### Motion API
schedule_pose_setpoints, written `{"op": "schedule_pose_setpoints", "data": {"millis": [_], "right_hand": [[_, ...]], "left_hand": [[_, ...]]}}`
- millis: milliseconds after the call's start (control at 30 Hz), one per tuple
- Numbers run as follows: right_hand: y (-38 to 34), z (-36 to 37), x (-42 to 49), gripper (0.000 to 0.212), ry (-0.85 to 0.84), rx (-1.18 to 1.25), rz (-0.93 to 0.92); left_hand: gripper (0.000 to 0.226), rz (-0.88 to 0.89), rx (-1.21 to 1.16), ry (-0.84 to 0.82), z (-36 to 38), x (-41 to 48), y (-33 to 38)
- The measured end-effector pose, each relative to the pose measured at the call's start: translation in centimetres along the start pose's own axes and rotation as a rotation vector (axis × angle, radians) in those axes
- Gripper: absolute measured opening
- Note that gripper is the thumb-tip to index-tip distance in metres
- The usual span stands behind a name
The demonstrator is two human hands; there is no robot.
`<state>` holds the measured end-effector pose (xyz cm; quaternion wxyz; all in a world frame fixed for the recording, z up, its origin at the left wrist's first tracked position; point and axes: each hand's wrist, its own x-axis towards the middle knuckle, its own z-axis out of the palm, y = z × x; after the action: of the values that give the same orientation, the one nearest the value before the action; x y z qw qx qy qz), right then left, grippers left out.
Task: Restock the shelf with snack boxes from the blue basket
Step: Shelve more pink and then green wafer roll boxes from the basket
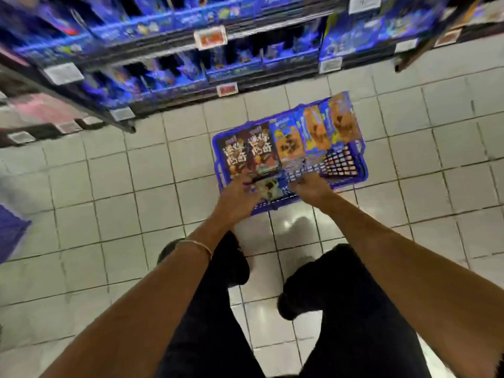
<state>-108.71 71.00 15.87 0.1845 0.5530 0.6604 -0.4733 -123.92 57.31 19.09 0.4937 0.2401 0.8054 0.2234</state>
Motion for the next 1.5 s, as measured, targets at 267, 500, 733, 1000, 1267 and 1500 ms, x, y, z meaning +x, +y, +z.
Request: {"op": "schedule_pose_setpoints", "data": {"millis": [267,500,733,1000,1267,1500], "right_hand": [[7.2,10.2,17.6,0.049,-0.112,-0.191,-0.032],[8.9,12.5,24.2,0.045,-0.315,0.031,-0.02],[8.6,13.1,24.0,0.039,-0.32,0.176,0.0],[8.5,13.5,23.8,0.039,-0.262,0.204,-0.091],[9.0,13.2,23.4,0.03,-0.164,0.21,-0.141],[9.7,8.9,21.7,0.041,-0.061,0.192,-0.119]], "left_hand": [[0.023,-0.055,0.124,-0.089,9.1,15.2,-11.4],[0.041,-0.093,0.22,-0.186,12.2,20.4,-13.4],[0.035,-0.107,0.025,0.011,12.3,19.9,-14.1],[0.019,-0.03,0.043,0.142,12.4,19.0,-14.4],[0.027,-0.059,-0.041,0.153,12.6,18.4,-14.5],[0.022,-0.074,-0.127,0.221,12.3,16.6,-13.8]]}}
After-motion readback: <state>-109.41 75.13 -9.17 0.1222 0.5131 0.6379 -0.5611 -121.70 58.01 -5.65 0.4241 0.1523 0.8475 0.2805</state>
